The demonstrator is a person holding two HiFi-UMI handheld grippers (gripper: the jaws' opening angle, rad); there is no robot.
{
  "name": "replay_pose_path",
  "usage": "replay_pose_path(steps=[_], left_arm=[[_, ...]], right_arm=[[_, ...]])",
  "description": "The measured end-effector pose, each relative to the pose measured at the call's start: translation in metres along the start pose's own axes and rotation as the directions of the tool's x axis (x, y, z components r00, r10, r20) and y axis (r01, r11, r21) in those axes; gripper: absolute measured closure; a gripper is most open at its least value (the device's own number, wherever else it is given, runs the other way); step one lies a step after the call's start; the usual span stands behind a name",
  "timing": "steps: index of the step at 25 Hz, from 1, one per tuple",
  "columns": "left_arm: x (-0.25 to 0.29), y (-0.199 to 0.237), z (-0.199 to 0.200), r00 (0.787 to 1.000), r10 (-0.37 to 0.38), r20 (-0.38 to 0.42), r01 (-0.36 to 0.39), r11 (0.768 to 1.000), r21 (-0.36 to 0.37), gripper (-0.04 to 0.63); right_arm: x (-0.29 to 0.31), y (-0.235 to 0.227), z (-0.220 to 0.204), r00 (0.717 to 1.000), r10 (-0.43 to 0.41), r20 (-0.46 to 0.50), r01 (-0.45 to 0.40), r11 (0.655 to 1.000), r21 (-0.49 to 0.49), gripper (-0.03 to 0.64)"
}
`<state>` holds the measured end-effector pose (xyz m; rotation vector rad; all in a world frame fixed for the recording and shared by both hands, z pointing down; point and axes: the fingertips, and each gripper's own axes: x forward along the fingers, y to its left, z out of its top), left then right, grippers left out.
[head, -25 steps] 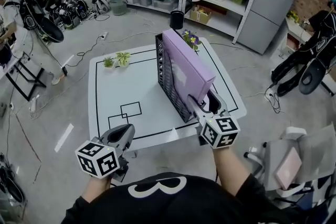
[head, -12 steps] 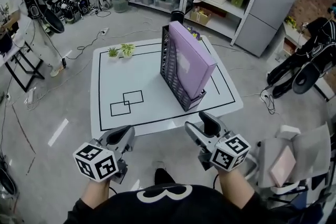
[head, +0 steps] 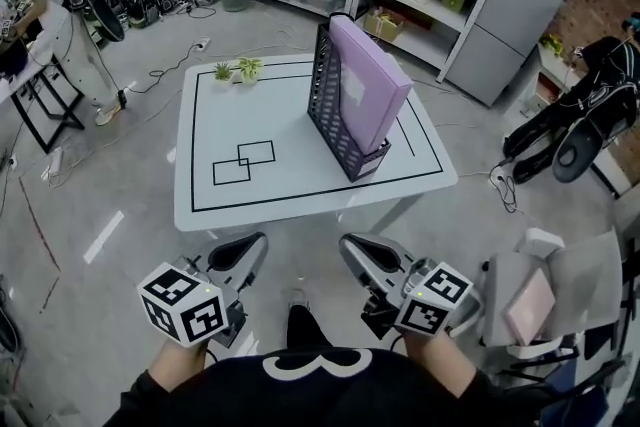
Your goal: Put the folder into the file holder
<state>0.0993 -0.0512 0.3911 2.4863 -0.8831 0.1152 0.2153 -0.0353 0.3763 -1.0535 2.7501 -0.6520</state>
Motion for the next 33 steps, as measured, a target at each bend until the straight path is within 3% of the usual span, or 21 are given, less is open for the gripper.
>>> replay_pose_path(steps=[2,8,17,33], left_arm=[[-0.003,-0.010,-0.001,1.000,-0.020,0.005,0.020,1.000,0.010,0.591],[-0.010,-0.031,-0.002,0.998,-0.060,0.003,0.060,0.998,0.032,0.589],[-0.012,-0.051,-0.004,0.994,-0.109,-0.002,0.109,0.993,0.040,0.591],[-0.022,-0.076,-0.010,0.992,-0.123,0.003,0.123,0.989,0.082,0.591]], right_arm=[[-0.006,0.006,-0.001,1.000,0.009,0.016,-0.010,1.000,0.029,0.612],[-0.020,0.016,-0.006,0.999,-0.041,-0.003,0.040,0.998,-0.050,0.614],[-0.032,0.024,-0.007,0.995,-0.103,-0.016,0.102,0.992,-0.072,0.614],[-0.065,0.041,-0.005,0.989,-0.146,0.018,0.147,0.984,-0.098,0.614]])
